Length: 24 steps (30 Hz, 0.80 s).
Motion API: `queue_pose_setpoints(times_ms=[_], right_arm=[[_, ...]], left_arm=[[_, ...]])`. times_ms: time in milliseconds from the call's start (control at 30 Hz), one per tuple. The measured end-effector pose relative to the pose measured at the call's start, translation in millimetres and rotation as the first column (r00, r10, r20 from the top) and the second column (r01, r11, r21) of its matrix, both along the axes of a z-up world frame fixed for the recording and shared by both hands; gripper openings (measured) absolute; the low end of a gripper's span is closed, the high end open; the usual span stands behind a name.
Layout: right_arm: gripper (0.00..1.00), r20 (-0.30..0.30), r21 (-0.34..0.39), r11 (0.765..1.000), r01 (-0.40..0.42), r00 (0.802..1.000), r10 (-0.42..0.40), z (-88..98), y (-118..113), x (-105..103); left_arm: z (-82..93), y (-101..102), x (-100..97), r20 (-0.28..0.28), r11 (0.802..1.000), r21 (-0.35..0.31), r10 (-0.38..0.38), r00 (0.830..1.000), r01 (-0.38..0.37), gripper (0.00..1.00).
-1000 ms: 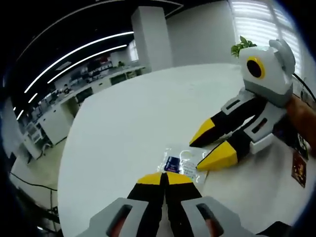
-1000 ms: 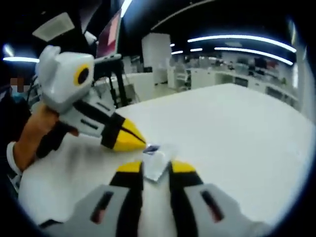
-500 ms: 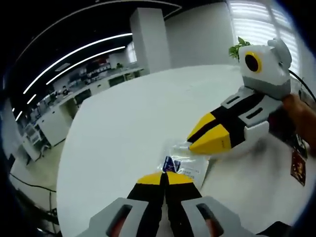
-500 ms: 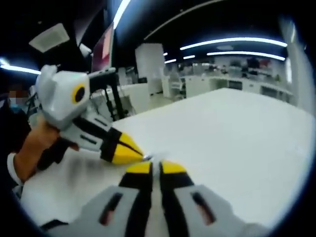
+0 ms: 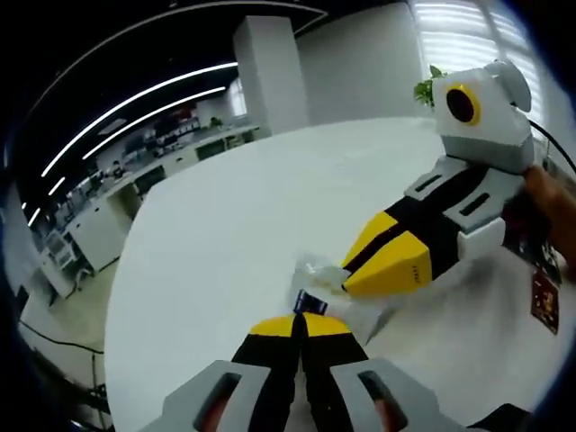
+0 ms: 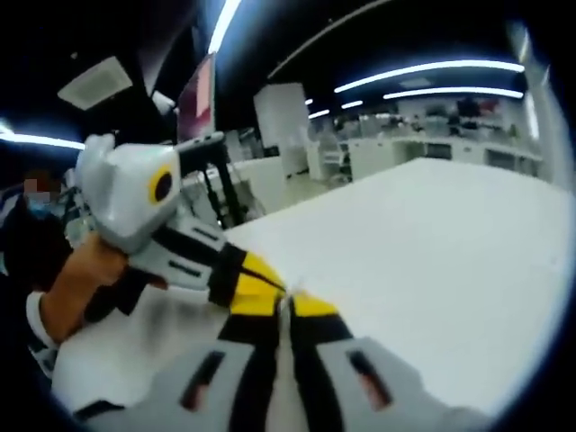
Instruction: Arrange the skincare products in the storage area until every visible bottle or jar stands upright without overlapping.
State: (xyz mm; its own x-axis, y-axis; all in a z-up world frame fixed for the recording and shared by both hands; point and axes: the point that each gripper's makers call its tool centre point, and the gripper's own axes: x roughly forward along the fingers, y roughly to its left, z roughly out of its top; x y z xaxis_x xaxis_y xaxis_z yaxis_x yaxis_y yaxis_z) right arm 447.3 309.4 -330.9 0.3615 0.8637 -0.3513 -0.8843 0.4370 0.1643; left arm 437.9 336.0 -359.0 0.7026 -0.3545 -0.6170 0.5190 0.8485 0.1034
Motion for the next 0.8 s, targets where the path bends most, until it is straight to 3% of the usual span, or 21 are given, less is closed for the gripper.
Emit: queue_pose_setpoints(times_ms=[100, 300, 333, 400, 467, 600, 700, 800], right_arm=[[0.05, -0.010, -0.015, 1.000, -0.012, 1.000, 0.012, -3.8, 0, -7], [0.00, 0.028, -0.040, 0.999, 0.002, 1.000, -0.001, -6.1, 2, -3], [0.00, 0.027, -0.041, 0.999, 0.002, 1.000, -0.001, -6.1, 2, -3], [0.00, 0.030, -0.045, 0.999, 0.003, 1.000, -0.001, -5.2, 0, -4], [0.00, 0.062, -0.047, 0.999, 0.012, 0.998, -0.009, 1.1, -2, -3], [0.00, 0.129, -0.087, 0.996, 0.007, 0.992, 0.004, 12.2, -6, -4], [0.00, 0.185, -0.135, 0.991, -0.002, 0.982, 0.027, 14.1, -6, -4], [0.00, 0.207, -0.157, 0.988, -0.004, 0.978, 0.037, 12.6, -9, -5]], left_arm=[[0.1, 5, 4.2, -0.001, 1.000, -0.007, 0.007, 1.000, -0.007, 0.00], [0.3, 3, 1.4, -0.007, 1.000, -0.014, -0.002, 1.000, 0.002, 0.00], [0.4, 2, -0.4, -0.008, 1.000, -0.006, -0.013, 1.000, 0.013, 0.00], [2.8, 1, -2.9, 0.024, 0.995, 0.073, -0.072, 0.997, 0.070, 0.00], [4.6, -1, -5.3, 0.041, 0.992, 0.092, -0.091, 0.995, 0.087, 0.00], [11.8, -3, -5.9, 0.073, 0.990, 0.063, -0.130, 0.989, 0.126, 0.04], [18.0, 2, -4.0, 0.135, 0.977, 0.155, -0.167, 0.977, 0.145, 0.12], [18.7, 2, -6.8, 0.144, 0.956, 0.227, -0.221, 0.965, 0.185, 0.16]])
